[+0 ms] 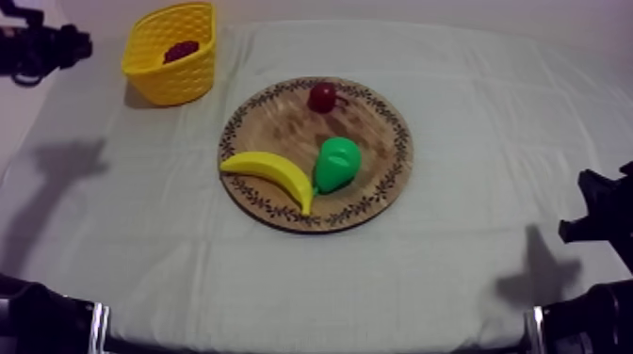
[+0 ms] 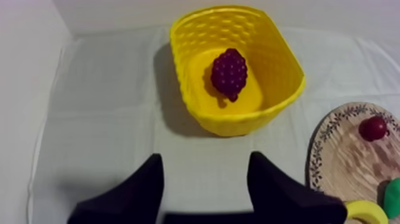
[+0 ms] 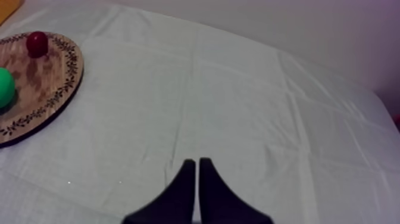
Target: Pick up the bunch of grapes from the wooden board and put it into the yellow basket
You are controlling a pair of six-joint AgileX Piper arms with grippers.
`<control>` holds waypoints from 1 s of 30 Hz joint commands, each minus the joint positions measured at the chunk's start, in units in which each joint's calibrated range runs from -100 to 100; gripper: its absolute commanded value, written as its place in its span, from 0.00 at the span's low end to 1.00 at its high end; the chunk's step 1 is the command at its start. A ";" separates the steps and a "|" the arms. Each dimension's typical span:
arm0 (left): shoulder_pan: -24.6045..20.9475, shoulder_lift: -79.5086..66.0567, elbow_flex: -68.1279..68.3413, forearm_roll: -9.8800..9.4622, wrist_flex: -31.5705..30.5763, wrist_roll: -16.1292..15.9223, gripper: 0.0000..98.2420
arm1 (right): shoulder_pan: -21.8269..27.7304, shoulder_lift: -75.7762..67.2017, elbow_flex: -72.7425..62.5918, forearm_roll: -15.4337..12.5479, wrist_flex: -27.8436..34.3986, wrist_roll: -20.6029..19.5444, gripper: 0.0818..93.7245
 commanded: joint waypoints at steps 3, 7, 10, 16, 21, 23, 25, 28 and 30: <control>-0.05 -11.92 13.96 0.09 -1.34 -0.02 0.50 | 0.01 -0.02 -0.01 0.01 -0.02 0.02 0.00; -0.27 -19.29 21.75 0.12 -1.87 0.29 0.48 | 0.01 -0.02 -0.01 0.01 -0.02 0.02 0.00; -0.48 -24.98 26.70 0.14 -1.99 0.16 0.46 | 0.01 -0.02 -0.01 0.01 -0.02 0.02 0.00; 0.09 -35.08 35.16 0.12 -1.91 -0.27 0.38 | 0.01 -0.02 -0.01 0.01 -0.02 0.02 0.00; 0.52 -43.56 40.83 0.25 -0.80 -0.51 0.26 | 0.01 -0.02 -0.01 0.01 -0.02 0.02 0.00; 0.46 -47.03 42.50 0.26 0.00 -0.72 0.20 | 0.01 -0.02 -0.01 0.01 -0.02 0.02 0.00; 0.44 -50.31 43.69 0.27 1.05 -1.00 0.16 | 0.01 -0.02 -0.01 0.01 -0.02 0.02 0.00; 0.72 -55.02 44.88 0.17 2.79 -1.24 0.12 | 0.01 -0.02 -0.01 0.01 -0.02 0.02 0.00; 1.15 -57.92 45.56 0.09 3.77 -1.16 0.09 | 0.01 -0.02 -0.01 0.01 -0.02 0.02 0.00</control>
